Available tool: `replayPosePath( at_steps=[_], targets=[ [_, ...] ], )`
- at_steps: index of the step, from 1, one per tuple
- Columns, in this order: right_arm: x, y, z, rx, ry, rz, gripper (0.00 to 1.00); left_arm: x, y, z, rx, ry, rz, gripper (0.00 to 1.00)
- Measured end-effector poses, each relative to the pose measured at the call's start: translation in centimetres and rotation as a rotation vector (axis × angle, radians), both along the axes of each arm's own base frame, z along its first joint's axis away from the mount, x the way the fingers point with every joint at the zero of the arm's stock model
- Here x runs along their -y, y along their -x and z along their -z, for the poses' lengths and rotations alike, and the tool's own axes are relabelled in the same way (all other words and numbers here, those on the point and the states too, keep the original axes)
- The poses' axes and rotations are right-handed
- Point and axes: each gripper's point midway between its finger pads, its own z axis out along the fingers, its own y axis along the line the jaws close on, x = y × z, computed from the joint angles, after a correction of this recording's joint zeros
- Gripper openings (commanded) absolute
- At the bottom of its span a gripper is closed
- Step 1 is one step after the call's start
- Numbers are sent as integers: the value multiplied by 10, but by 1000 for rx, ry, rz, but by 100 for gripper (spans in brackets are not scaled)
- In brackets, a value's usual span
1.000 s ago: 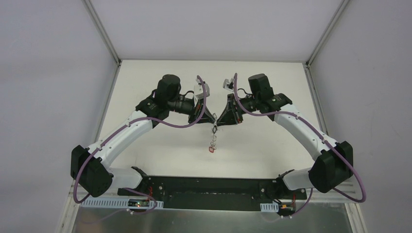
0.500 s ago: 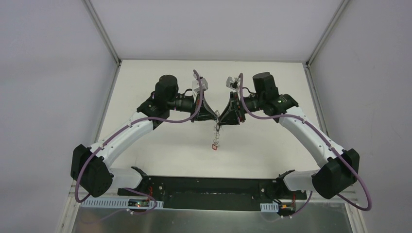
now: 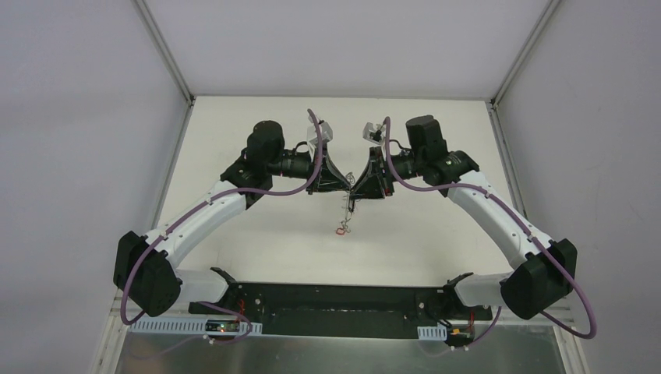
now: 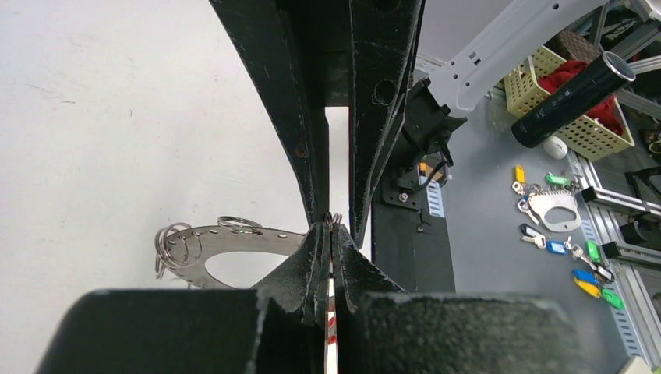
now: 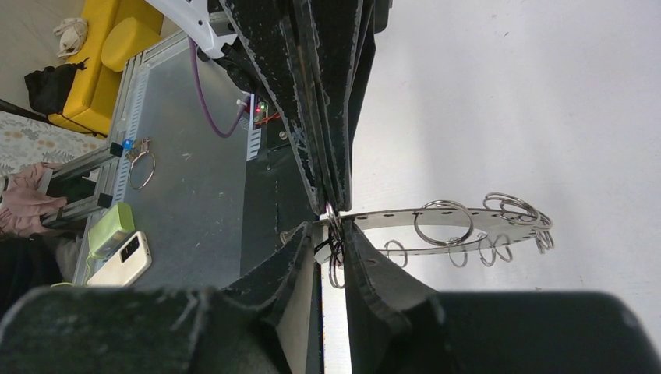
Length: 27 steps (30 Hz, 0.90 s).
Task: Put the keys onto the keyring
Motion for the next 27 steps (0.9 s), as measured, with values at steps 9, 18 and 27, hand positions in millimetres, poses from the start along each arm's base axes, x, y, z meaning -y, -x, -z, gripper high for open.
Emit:
replayPosePath(
  at_steps=[9,18,27],
  targets=[
    [1,-2,0,1,1,7,27,0,2,0,1,3,12,0],
    [1,-3,0,2,3,14,20,-1,4,9,-15,-6,17,0],
    [1,-3,0,0,2,15,18,-1,4,10,-22,-7,16,0]
  ],
)
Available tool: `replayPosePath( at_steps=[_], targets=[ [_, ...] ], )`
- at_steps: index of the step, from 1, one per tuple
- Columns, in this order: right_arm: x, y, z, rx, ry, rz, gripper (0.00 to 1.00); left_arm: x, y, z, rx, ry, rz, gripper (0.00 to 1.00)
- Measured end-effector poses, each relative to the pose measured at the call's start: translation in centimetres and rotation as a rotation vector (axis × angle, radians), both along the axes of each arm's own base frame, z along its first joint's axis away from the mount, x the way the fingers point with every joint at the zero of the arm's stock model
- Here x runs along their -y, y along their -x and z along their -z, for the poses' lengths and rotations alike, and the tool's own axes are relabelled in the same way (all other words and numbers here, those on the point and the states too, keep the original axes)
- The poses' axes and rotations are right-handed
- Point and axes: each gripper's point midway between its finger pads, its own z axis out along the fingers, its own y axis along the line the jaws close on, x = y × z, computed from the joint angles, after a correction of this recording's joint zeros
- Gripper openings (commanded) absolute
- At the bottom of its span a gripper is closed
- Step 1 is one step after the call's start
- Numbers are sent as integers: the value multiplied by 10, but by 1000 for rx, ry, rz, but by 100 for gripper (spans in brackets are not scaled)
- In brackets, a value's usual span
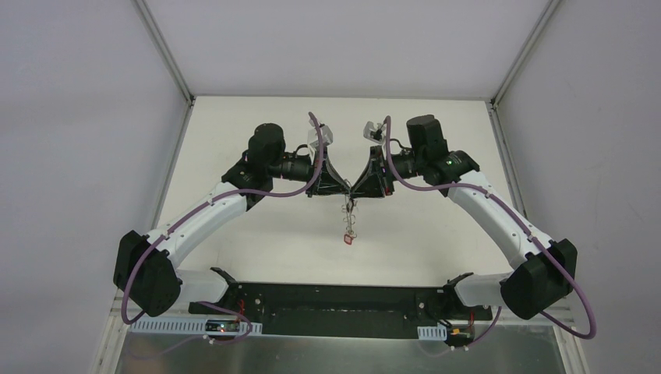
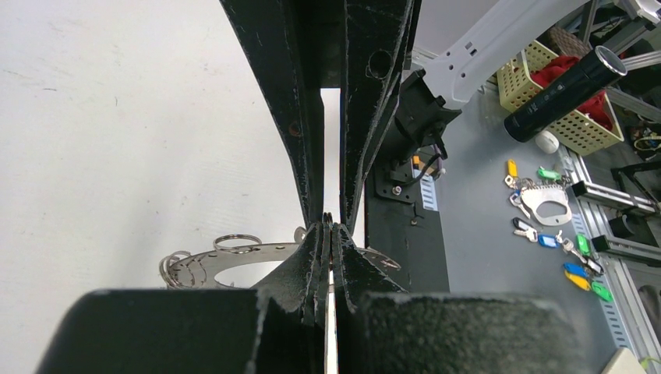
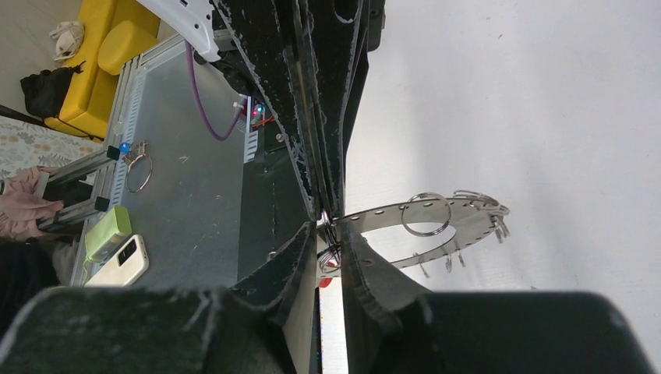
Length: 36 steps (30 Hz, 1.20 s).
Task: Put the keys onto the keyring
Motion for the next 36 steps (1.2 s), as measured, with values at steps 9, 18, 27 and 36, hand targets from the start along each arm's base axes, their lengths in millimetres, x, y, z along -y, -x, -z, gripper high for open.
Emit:
replayPosePath(
  at_steps=[9,18,27,36],
  targets=[
    [-1,0,-1,0,-4,0,10,0,0,0,-11,0,-2,0],
    [0,-1,-1,3,-6,2,19,0,0,-1,-11,1,-1,0],
    [0,-1,2,-1,-2,3,18,1,-1,-4,2,15,-2,0],
    [0,-1,2,-5,-5,2,3,1,-2,-4,5,19,-4,0]
  ],
)
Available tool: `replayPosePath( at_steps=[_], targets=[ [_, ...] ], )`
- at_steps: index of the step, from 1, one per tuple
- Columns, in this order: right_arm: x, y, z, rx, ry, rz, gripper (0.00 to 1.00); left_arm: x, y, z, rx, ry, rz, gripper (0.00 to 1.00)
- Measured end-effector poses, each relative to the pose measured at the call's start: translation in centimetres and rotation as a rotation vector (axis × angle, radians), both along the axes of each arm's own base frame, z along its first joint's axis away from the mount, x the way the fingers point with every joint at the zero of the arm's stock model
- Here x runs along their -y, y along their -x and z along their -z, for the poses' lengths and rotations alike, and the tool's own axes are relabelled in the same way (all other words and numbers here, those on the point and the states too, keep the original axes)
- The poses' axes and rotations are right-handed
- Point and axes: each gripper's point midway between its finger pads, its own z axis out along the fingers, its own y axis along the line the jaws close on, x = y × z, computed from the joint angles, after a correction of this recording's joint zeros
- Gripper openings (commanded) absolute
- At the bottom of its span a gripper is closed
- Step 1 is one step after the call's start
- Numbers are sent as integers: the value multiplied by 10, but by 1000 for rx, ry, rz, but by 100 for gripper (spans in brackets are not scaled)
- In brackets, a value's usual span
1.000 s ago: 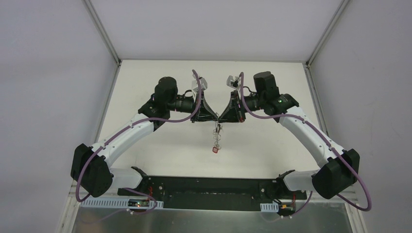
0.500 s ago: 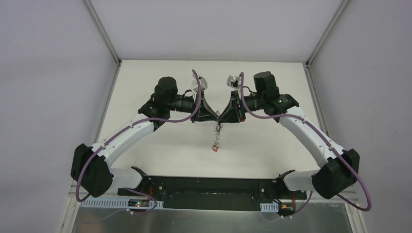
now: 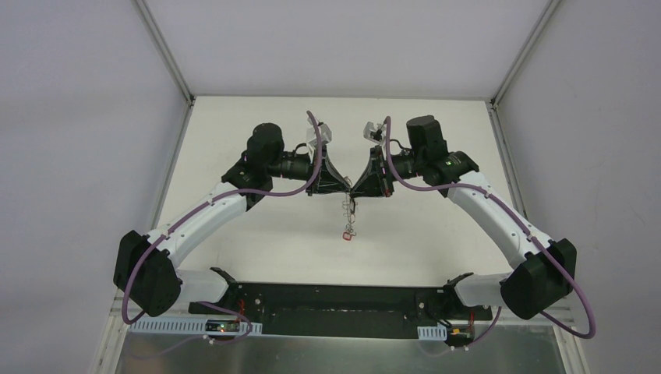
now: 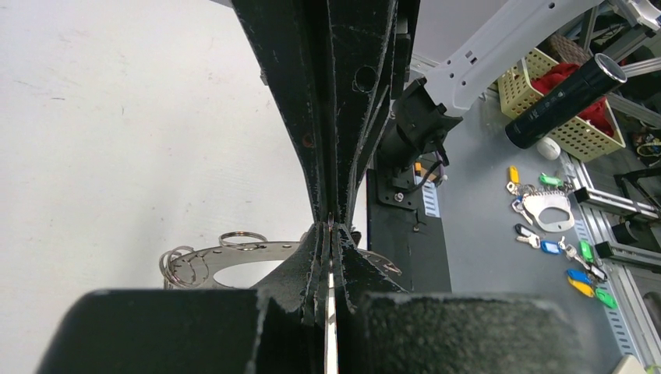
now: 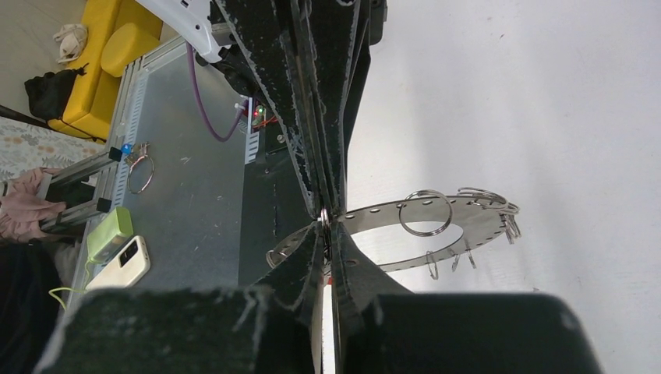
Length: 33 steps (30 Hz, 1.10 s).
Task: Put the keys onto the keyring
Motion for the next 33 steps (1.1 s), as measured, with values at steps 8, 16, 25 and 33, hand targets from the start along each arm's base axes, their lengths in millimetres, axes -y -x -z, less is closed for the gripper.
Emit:
replayPosePath(
  at_steps=[8,16,25,33],
  targets=[
    [0,-1,0,14,-2,0,0,-1,-2,0,2,1,-5,0],
    [4,-4,4,101,94,30,0,-7,-3,13,86,-47,5,28],
    [3,-5,11,190,239,38,0,-23,0,25,198,-143,10,47],
    [-1,-5,28,172,311,24,0,-22,-2,24,220,-146,13,47]
  ],
)
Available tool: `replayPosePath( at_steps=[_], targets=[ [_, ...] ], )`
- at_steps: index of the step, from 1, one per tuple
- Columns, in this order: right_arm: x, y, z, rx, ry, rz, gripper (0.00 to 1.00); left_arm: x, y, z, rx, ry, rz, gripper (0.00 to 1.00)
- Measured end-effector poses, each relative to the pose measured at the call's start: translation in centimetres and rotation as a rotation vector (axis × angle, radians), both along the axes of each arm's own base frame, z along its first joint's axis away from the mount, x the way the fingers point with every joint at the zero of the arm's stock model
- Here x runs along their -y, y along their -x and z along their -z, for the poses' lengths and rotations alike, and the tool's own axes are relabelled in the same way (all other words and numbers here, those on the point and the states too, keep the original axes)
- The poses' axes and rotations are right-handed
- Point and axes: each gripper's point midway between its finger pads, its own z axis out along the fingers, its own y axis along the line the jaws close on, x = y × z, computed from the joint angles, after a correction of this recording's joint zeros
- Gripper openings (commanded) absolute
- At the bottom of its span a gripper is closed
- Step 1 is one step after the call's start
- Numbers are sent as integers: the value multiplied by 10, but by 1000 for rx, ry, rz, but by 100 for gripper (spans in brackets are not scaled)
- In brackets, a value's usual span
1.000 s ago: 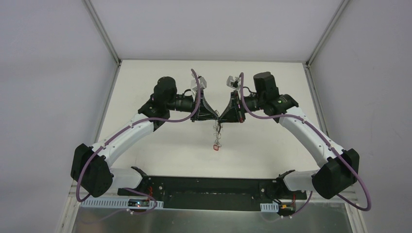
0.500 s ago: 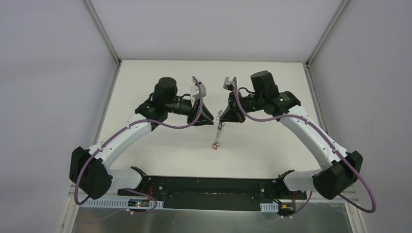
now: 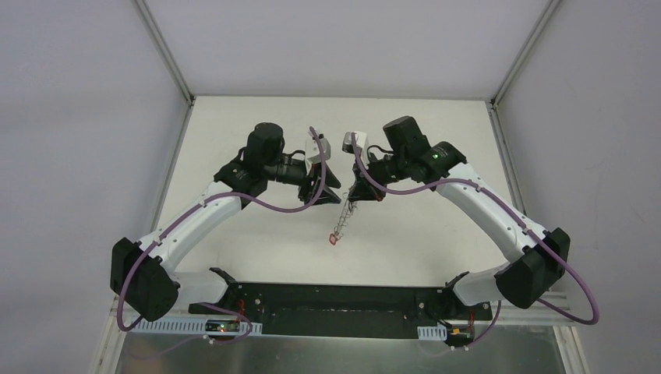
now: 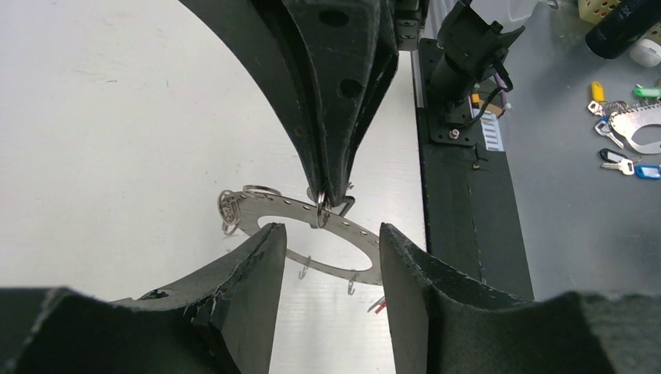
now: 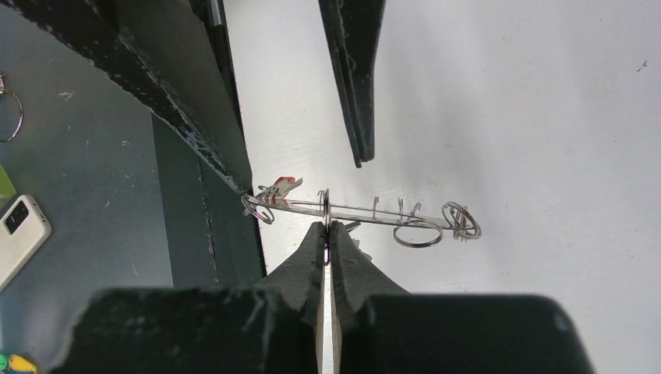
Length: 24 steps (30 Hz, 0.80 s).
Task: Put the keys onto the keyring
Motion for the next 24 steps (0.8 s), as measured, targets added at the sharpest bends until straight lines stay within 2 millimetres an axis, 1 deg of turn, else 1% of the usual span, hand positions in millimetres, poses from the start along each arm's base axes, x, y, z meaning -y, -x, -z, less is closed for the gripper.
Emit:
replayPosePath(
  at_steps=[9,13,17,20,24],
  targets=[
    [-2,1,3,-18,3,-5,0,9,-11,-1,12,31,-4,39],
    [-3,1,4,-22,4,-4,0,12,-14,-1,12,39,-6,37],
    [-3,0,4,-22,2,-2,0,12,-13,1,6,41,1,38],
    [-3,0,3,-20,-1,-2,0,12,-11,6,-5,35,7,38],
    [-4,-1,3,-19,-3,-1,0,12,-7,12,-17,29,16,36]
  ],
)
